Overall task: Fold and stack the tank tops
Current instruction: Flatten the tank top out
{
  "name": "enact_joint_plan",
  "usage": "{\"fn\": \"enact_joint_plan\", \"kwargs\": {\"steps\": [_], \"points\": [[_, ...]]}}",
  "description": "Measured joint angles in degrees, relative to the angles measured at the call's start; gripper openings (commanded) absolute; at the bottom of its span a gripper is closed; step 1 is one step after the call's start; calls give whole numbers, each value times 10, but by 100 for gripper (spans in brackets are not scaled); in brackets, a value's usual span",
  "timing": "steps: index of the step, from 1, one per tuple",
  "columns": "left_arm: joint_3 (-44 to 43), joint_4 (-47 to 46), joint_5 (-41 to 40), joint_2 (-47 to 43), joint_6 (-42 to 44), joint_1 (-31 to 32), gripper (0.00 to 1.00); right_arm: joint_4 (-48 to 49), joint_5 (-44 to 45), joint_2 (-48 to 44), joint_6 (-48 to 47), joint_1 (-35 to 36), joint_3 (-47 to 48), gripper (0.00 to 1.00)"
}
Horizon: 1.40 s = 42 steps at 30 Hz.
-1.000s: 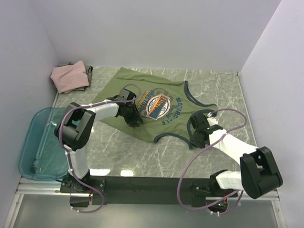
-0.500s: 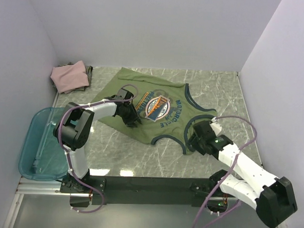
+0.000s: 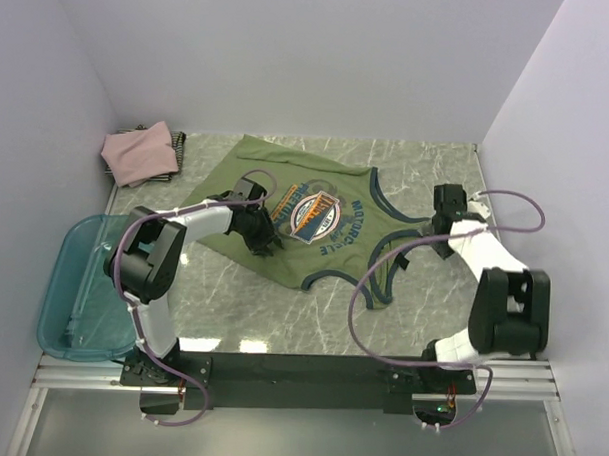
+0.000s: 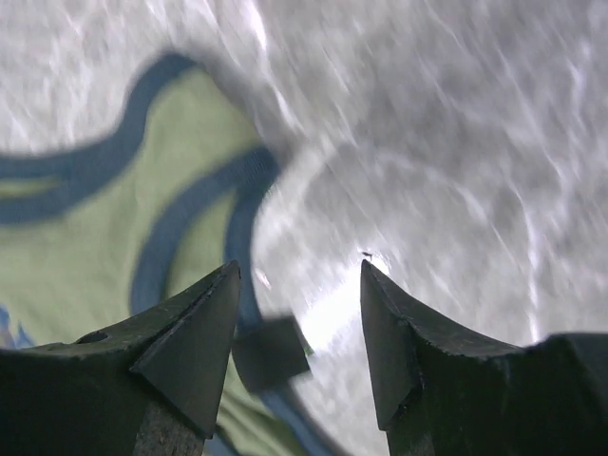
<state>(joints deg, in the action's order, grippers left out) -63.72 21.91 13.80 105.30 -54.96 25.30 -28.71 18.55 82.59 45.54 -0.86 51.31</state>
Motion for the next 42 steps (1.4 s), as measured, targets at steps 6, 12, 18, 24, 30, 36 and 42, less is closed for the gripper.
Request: {"fn": "enact_joint_plan", "kwargs": {"steps": [6,12,18,24,30,36,42], "points": [[4,0,17,-12,20,-3,57,10,-8,127,-21,-9,98,55],[-9,1,39,-24,49,-8,66,6,-24,203,-42,-24,149,18],[-20,1,40,-52,63,-19,65,-21,-29,256,-63,-56,236,8],[-21,2,37,-66,63,-50,66,-40,-32,303,-78,-74,317,21],[-21,2,37,-67,66,-72,65,-35,-29,279,-97,-68,280,52],[-21,2,40,-67,73,-73,65,-27,-28,174,-106,-62,190,54],[-19,2,41,-67,73,-73,65,-7,-50,120,-113,-62,150,52]]}}
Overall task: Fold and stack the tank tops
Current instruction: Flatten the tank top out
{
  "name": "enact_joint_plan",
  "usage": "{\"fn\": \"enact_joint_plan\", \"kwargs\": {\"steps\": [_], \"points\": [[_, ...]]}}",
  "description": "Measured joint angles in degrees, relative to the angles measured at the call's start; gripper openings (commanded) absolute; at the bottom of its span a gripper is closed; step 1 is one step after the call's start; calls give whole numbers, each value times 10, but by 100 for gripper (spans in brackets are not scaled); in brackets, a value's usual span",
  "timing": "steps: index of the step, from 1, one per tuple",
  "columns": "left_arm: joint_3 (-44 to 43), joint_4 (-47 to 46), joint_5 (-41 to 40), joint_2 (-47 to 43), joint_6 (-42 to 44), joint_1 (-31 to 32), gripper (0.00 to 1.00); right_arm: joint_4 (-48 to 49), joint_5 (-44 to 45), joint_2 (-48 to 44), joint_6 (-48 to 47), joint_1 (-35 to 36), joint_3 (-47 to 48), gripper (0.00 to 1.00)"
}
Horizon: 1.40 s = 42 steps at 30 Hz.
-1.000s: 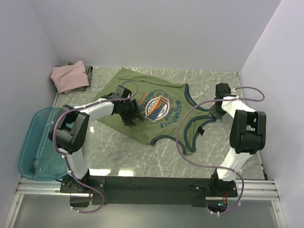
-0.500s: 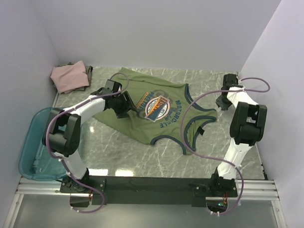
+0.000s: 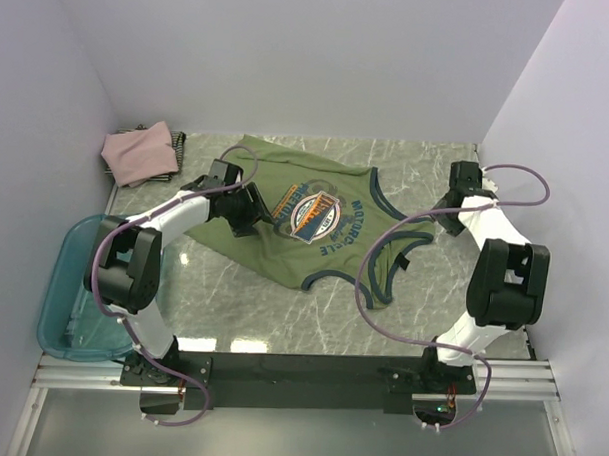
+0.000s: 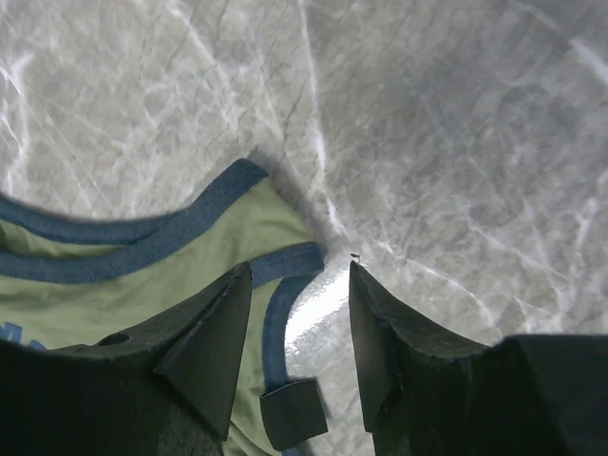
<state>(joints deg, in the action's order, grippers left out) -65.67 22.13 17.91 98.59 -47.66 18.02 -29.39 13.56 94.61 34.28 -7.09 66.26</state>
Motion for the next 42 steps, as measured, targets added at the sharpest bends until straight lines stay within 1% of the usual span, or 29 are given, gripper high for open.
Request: {"fn": "enact_joint_plan", "kwargs": {"steps": [5,14,16,17,18,19,21,28,32,36,37,38,40,41,42], "points": [[12,0,-2,-7,-1,-6,65,8,-25,30,-7,0,-1,52],[33,-3,-2,-38,-1,-22,64,8,-43,106,-9,4,8,52],[37,-3,-2,-41,-1,-25,64,7,-42,116,-10,7,16,43],[39,-3,-2,-41,-1,-26,64,7,-42,116,-11,9,19,35],[42,-3,-3,-42,-1,-29,64,6,-42,118,-12,10,21,16],[44,-2,-4,-42,-1,-31,63,5,-42,119,-16,11,23,10],[47,-1,-10,-42,-2,-35,63,-3,-38,127,-12,12,35,0],[67,1,-33,-61,-13,-56,63,-49,1,174,-19,-2,116,0],[68,2,-41,-66,-16,-60,63,-90,35,229,-27,-24,227,0],[68,3,-44,-66,-16,-60,63,-133,70,314,-33,-42,388,1],[68,3,-45,-65,-16,-60,63,-145,77,334,-35,-45,428,6],[68,4,-45,-64,-16,-60,63,-154,82,363,-36,-49,476,17],[68,5,-48,-59,-15,-61,63,-171,90,413,-38,-55,558,29],[68,6,-49,-57,-15,-63,63,-176,93,434,-42,-58,589,37],[68,8,-52,-53,-15,-64,63,-181,95,449,-41,-61,610,41]]}}
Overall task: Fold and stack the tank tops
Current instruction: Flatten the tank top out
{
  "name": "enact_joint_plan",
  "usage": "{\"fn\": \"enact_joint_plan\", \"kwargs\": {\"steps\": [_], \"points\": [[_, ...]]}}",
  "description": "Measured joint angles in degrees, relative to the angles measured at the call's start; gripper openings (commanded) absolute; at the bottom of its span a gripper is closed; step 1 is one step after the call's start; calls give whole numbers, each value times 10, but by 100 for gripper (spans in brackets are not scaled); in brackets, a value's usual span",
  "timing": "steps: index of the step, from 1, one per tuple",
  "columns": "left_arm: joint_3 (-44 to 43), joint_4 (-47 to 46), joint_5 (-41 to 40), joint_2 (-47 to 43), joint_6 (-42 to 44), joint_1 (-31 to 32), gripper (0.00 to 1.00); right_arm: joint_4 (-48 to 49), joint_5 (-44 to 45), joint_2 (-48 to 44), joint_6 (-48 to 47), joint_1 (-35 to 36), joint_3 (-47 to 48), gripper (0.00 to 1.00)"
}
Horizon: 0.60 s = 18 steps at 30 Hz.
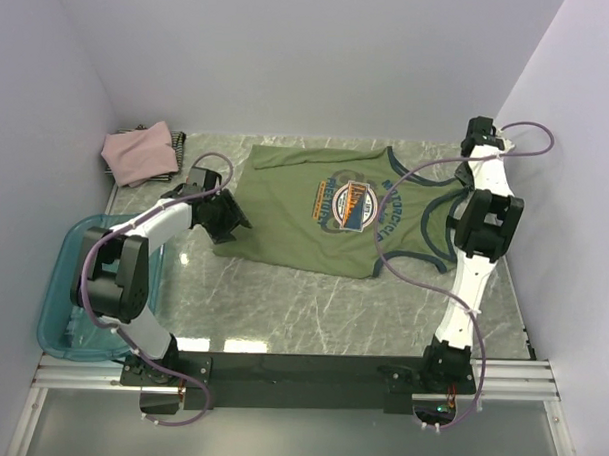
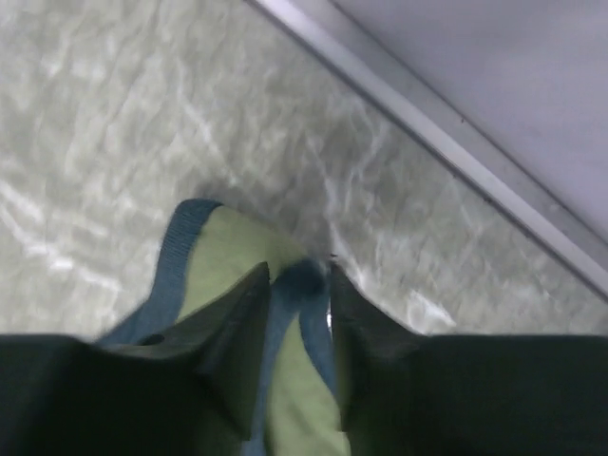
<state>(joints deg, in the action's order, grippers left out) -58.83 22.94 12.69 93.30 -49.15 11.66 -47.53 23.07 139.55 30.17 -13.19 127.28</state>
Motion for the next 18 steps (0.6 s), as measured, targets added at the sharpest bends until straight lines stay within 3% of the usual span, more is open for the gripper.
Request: {"fn": "enact_joint_plan", "kwargs": {"steps": [4,8,13,18], "points": [[5,8,-18,4,0,-5,63,-13,0,16,-6,-8,13,48],[16,25,-56,3,-3,-10,62,2,-5,-43,-9,-9,-79,50],[48,49,-106,-16,-15,-23,60,33,-18,-207,-7,23,-235,50],[80,52,-116,-28,-18,-44,54,107,-46,-430,11,105,-449,48]]}}
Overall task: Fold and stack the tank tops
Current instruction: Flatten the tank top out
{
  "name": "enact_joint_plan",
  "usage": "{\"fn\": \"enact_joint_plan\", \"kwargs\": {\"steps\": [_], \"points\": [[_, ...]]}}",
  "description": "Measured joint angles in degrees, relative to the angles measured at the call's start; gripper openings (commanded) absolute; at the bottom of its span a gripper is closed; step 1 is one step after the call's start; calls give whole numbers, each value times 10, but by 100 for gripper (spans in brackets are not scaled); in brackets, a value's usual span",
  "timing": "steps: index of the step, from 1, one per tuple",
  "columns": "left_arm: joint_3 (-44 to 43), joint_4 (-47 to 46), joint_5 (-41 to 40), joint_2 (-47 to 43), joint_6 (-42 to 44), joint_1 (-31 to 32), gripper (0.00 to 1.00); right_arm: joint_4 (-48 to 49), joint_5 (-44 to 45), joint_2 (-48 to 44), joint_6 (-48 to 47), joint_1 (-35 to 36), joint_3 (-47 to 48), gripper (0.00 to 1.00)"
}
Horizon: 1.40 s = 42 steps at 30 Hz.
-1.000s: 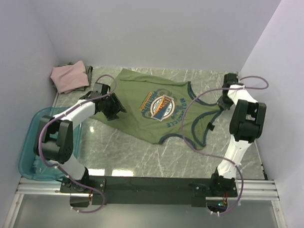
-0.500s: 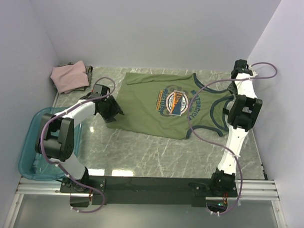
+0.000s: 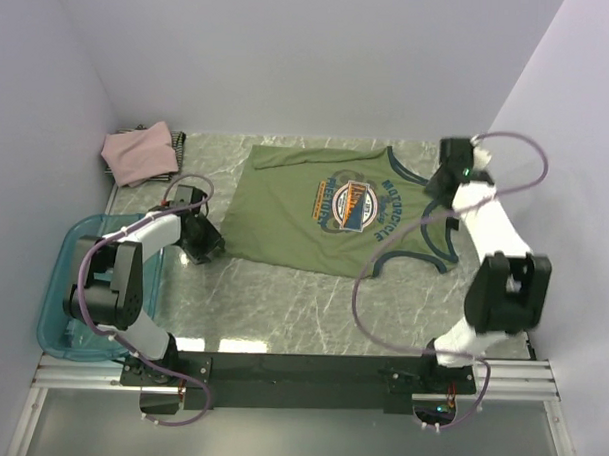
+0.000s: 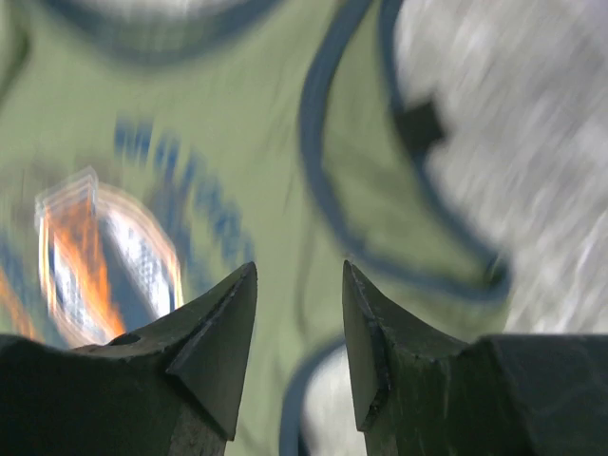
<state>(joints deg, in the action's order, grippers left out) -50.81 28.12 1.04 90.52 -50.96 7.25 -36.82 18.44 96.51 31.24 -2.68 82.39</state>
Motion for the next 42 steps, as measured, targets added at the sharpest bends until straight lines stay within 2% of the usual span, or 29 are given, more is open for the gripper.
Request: {"fn": "enact_joint_plan", "kwargs": {"steps": [6,11,14,23,42], "points": [[9,-6,4,-1,-5,-6,50,55,-46,-177,40,91,-247,45],[9,-9,7,1,-5,-12,50,79,-82,-248,85,173,-395,43],[9,-9,7,1,-4,-16,50,92,-101,-259,113,221,-441,44],[9,-12,11,2,-4,-19,52,156,-111,-254,156,283,-463,45],[44,-21,25,-42,-2,-19,54,193,-103,-147,158,287,-435,46]]}}
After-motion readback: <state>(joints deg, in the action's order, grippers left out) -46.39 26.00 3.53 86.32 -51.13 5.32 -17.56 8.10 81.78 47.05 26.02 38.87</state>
